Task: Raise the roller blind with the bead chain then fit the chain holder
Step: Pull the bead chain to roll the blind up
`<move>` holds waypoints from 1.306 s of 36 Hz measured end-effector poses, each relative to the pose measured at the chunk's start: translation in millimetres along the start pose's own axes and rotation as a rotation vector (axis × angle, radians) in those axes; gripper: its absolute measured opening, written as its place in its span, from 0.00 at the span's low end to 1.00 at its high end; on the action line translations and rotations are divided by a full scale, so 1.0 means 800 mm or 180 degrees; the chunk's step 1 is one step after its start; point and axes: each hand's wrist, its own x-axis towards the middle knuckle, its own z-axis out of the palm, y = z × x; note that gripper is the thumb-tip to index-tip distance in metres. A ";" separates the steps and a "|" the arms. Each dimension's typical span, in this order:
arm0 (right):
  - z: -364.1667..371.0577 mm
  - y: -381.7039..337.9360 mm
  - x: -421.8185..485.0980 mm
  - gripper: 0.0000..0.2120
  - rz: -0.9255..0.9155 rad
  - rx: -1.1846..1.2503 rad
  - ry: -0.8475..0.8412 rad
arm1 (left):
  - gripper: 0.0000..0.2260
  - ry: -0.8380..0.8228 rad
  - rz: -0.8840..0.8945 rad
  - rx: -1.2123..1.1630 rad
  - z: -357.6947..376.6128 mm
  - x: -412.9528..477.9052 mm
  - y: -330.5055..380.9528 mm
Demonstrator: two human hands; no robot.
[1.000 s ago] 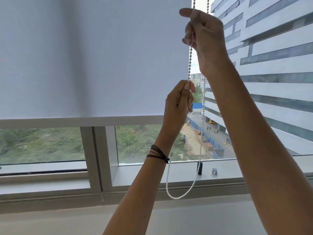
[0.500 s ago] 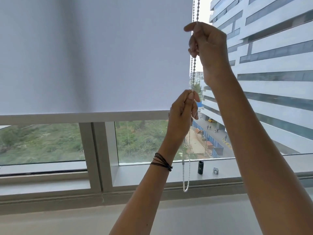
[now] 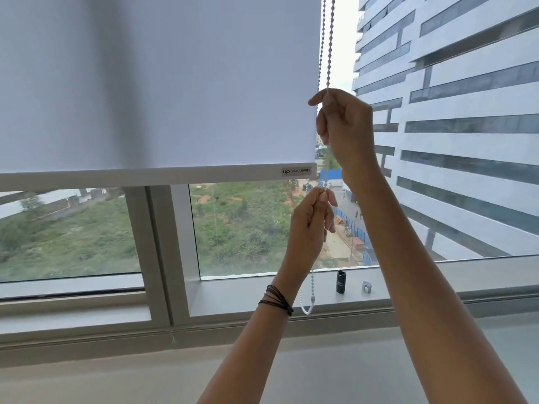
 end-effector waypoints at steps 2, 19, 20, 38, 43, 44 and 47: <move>0.000 0.006 -0.006 0.12 0.0007 -0.0033 -0.0008 | 0.14 -0.0016 -0.0040 0.0020 -0.001 -0.005 -0.007; 0.010 0.041 -0.046 0.12 0.0045 -0.0213 0.0037 | 0.16 -0.0008 -0.0212 0.0158 -0.013 -0.027 -0.052; 0.010 0.043 -0.048 0.12 0.0056 -0.0190 0.0027 | 0.16 -0.0005 -0.0237 0.0166 -0.013 -0.029 -0.055; 0.006 0.113 -0.127 0.12 0.0343 -0.0420 -0.0062 | 0.16 -0.0368 -0.0678 0.0570 -0.024 -0.081 -0.128; -0.002 0.133 -0.156 0.11 0.0461 -0.0463 -0.0114 | 0.15 -0.0523 -0.0911 0.0709 -0.027 -0.102 -0.146; -0.005 0.137 -0.161 0.11 0.0505 -0.0463 -0.0131 | 0.15 -0.0550 -0.0932 0.0719 -0.028 -0.106 -0.148; -0.012 0.146 -0.176 0.11 0.0624 -0.0515 -0.0153 | 0.15 -0.0652 -0.1037 0.0663 -0.029 -0.117 -0.154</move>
